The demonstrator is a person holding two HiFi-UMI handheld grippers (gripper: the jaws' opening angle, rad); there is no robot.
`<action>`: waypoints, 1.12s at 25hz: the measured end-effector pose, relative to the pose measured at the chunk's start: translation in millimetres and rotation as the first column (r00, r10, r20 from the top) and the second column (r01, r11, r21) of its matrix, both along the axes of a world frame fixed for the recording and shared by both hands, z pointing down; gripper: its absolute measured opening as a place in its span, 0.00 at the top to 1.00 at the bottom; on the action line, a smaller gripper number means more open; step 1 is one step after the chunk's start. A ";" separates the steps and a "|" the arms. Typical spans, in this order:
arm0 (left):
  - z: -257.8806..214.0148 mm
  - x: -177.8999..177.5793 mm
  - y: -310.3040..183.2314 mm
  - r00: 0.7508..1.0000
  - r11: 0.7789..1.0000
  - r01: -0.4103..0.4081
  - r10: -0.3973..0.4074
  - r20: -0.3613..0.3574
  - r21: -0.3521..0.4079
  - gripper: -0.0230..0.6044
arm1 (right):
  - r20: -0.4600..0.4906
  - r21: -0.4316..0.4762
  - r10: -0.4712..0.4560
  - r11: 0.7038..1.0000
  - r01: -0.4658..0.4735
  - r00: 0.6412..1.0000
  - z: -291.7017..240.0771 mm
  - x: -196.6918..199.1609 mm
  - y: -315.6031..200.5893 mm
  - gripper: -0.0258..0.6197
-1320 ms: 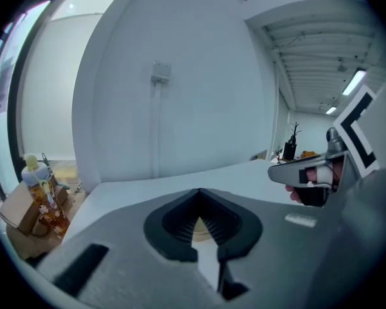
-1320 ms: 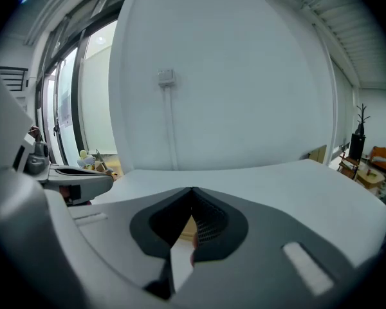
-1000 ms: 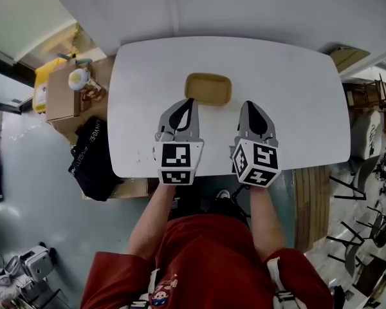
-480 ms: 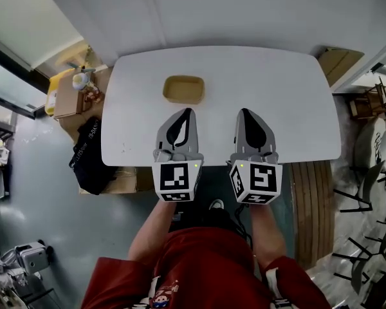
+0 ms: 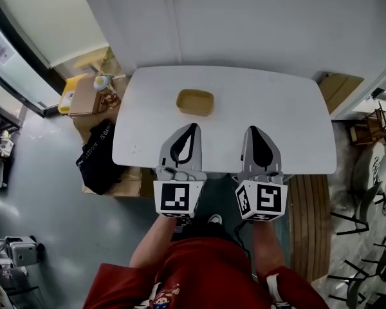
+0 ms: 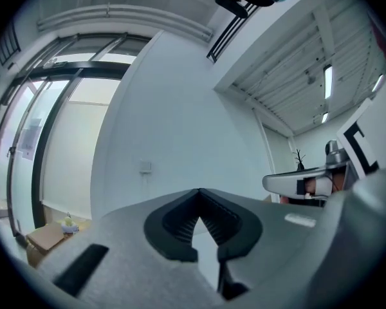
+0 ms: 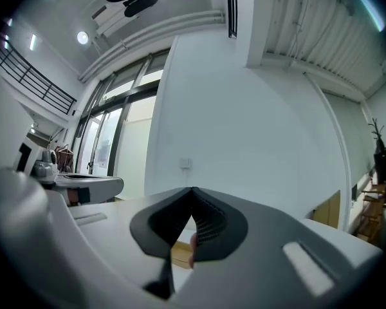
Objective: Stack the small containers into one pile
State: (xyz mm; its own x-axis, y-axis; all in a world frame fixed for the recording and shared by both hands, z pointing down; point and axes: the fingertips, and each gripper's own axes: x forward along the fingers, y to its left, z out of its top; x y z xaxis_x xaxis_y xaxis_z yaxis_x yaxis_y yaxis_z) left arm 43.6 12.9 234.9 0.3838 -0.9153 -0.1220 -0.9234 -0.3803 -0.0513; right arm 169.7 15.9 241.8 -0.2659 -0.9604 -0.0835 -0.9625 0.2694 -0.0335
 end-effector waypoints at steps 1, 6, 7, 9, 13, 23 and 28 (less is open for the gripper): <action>-6.5 -6.3 2.9 1.000 1.000 -0.003 0.004 -0.029 0.028 0.96 | -0.004 0.014 -0.006 1.000 0.006 1.000 -4.6 -6.3 2.5 0.96; -15.5 -37.1 16.7 0.999 0.998 0.014 -0.011 -0.044 0.065 0.96 | -0.051 0.106 -0.006 0.994 0.011 0.999 -24.5 -35.8 18.3 0.96; -17.2 -42.5 18.0 0.999 0.997 0.020 -0.017 -0.044 0.072 0.96 | -0.056 0.114 -0.006 0.993 0.013 0.998 -26.0 -41.2 19.7 0.96; -20.8 -51.2 19.5 0.999 0.995 0.032 -0.028 -0.047 0.090 0.96 | -0.059 0.118 -0.011 0.993 0.018 0.998 -26.6 -49.8 20.8 0.96; -22.7 -62.8 18.9 0.997 0.994 0.047 -0.041 -0.059 0.102 0.96 | -0.072 0.112 -0.022 0.993 0.030 0.997 -23.2 -61.9 18.9 0.96; -17.4 -63.3 8.1 0.998 0.995 0.046 -0.042 -0.043 0.092 0.96 | -0.058 0.098 -0.008 0.995 0.014 0.998 -20.0 -62.0 6.8 0.96; -15.6 -63.2 6.3 0.998 0.995 0.042 -0.038 -0.047 0.095 0.96 | -0.052 0.091 -0.008 0.996 0.012 0.999 -15.7 -62.4 2.4 0.96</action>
State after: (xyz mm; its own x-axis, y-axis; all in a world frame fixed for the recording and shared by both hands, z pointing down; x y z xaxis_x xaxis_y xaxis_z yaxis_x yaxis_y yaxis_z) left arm -19.6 19.2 219.3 0.3390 -0.9132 -0.2264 -0.9401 -0.3382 -0.0432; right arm 107.4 18.4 226.1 -0.2816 -0.9466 -0.1571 -0.9595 0.2786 0.0415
